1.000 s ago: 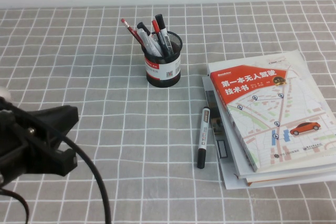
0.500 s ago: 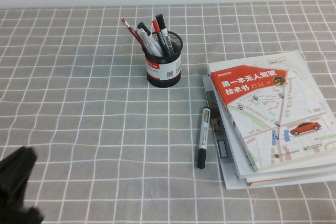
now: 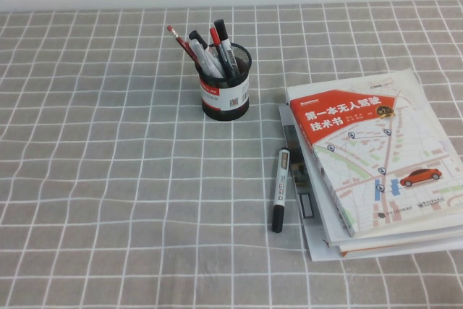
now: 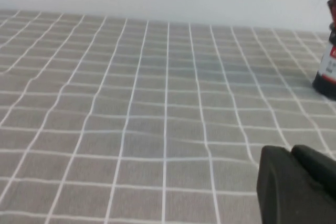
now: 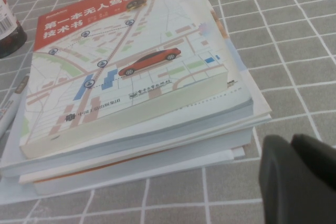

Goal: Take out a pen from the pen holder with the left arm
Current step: 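Take a marker out of the pen holder and lay it on the table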

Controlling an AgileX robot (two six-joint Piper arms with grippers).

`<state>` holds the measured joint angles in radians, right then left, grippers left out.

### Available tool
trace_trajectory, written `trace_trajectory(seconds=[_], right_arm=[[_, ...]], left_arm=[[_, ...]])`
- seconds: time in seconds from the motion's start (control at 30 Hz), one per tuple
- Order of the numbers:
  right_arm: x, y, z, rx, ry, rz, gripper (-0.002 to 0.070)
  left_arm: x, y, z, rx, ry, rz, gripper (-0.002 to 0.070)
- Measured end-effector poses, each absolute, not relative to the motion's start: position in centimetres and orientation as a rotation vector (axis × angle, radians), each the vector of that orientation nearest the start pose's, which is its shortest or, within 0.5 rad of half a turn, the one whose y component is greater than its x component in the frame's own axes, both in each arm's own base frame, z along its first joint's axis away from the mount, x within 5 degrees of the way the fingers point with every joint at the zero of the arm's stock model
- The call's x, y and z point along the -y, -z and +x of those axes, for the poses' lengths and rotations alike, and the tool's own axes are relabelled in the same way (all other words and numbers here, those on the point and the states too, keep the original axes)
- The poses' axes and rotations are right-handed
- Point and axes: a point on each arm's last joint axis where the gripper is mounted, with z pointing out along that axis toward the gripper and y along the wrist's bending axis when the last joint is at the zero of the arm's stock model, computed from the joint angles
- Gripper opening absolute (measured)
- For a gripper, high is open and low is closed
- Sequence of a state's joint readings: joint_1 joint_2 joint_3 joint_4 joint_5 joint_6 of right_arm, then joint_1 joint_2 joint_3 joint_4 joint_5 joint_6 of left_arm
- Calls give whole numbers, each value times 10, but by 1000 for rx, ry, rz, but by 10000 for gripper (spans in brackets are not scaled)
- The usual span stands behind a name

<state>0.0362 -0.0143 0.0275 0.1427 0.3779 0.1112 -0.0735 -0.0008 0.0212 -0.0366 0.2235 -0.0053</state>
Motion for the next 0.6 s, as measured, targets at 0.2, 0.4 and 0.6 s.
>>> trace_trajectory(seconds=[0.2,0.4,0.6], right_arm=[[-7,-171,52,-1871,-242,159,-13],[-7,-171,52,-1871,-242,159,-13],[-7,-171,52,-1871,-242,159,-12]], left_arm=[[4,-177,54,-1812,70,48,0],[7,-172,52,-1866,68,167,0],[8,-172,52,-1862,38,221,0]])
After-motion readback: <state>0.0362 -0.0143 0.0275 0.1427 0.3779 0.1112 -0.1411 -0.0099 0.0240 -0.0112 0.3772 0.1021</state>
